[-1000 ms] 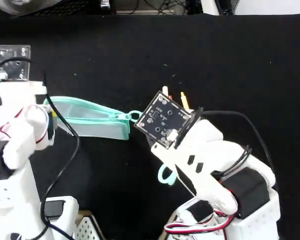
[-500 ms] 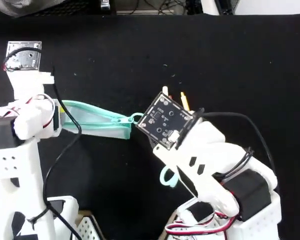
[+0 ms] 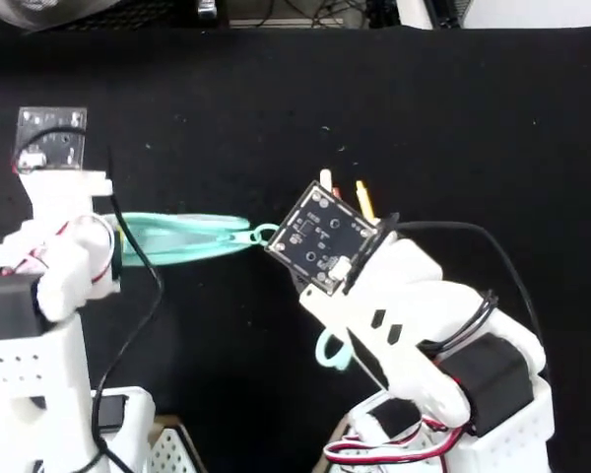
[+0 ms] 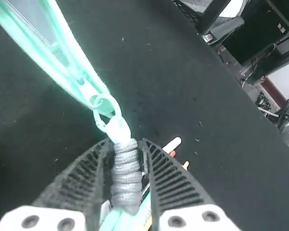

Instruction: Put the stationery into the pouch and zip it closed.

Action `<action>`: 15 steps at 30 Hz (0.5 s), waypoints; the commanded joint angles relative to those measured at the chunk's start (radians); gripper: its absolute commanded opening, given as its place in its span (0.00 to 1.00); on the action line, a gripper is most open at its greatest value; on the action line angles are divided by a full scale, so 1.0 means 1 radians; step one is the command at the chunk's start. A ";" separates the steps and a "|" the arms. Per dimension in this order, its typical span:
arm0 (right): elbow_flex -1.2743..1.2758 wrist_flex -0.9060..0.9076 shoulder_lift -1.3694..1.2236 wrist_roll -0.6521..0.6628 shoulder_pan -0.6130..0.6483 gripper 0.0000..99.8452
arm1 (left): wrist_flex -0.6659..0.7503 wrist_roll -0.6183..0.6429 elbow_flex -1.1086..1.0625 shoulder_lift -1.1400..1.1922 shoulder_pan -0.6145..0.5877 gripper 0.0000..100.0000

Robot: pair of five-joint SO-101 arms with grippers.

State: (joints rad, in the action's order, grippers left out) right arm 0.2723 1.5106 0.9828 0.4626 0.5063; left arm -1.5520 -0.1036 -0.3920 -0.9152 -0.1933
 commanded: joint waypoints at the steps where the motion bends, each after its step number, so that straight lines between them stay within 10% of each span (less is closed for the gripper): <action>1: -0.004 0.015 0.012 0.008 0.021 0.12 | 0.101 0.003 -0.090 -0.091 -0.008 0.03; 5: -0.012 0.081 0.015 0.000 0.121 0.32 | 0.229 0.003 -0.229 -0.166 -0.013 0.03; 15: 0.038 0.043 -0.002 -0.003 -0.049 0.24 | 0.416 0.000 -0.503 -0.222 -0.013 0.03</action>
State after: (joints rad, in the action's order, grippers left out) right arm 0.2739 1.6272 0.9950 0.4626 0.5723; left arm -1.1868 -0.1097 -0.8585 -1.1347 -0.2010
